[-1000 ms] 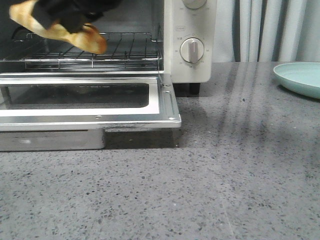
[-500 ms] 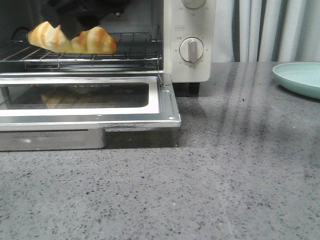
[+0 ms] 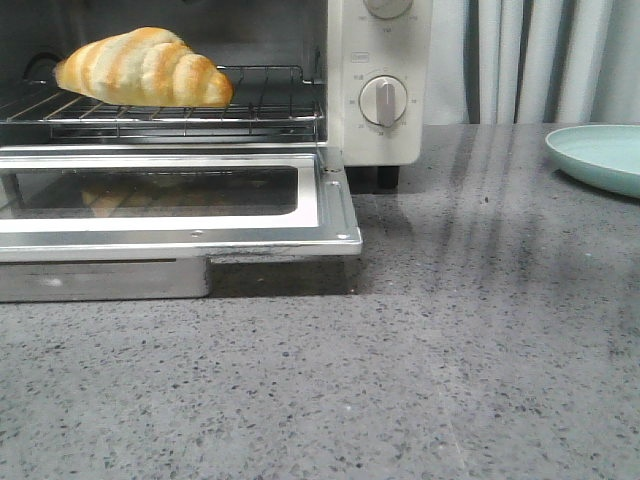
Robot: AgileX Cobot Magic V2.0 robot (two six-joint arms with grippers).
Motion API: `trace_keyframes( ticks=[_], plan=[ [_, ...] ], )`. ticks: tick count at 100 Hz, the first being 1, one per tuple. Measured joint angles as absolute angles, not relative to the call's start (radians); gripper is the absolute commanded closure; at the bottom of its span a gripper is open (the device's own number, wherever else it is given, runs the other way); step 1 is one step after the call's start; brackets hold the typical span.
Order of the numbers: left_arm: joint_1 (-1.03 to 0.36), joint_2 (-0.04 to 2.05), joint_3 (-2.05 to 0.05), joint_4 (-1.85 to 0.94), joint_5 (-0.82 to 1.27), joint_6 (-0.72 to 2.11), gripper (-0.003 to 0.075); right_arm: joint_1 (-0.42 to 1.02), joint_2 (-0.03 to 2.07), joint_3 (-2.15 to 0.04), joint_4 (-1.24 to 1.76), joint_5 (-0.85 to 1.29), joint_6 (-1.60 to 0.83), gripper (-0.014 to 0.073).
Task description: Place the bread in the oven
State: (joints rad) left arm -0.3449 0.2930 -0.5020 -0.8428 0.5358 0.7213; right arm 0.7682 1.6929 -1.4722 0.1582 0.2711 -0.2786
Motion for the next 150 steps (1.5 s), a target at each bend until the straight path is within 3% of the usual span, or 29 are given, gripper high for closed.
trace_keyframes(
  ticks=[13, 27, 45, 63, 80, 103, 150],
  plan=[
    [-0.345, 0.253, -0.502, -0.844, 0.482, 0.721, 0.0741, 0.807, 1.603, -1.436, 0.235, 0.290, -0.279, 0.0675],
    [-0.345, 0.200, -0.502, -0.819, 0.412, 0.721, 0.0741, 0.829, 1.455, -1.314, 0.254, 0.304, -0.279, 0.0648],
    [-0.345, 0.149, -0.505, -0.677, 0.415, 0.721, 0.0742, 0.794, 1.038, -0.982, 0.191, 0.258, -0.279, 0.0648],
    [-0.345, 0.137, -0.502, -0.579, 0.436, 0.721, 0.0741, 0.657, 0.514, -0.638, 0.097, 0.220, -0.279, 0.0648],
    [-0.345, 0.137, -0.448, -0.566, 0.392, 0.721, 0.0741, 0.502, 0.192, -0.500, 0.085, 0.403, -0.279, 0.0648],
    [-0.345, 0.137, -0.404, -0.578, 0.387, 0.721, 0.0741, 0.384, 0.013, -0.477, 0.034, 0.460, -0.277, 0.0648],
    [-0.345, 0.137, -0.388, -0.644, 0.396, 0.721, 0.0741, 0.377, -0.014, -0.477, 0.020, 0.457, -0.277, 0.0648]
  ],
)
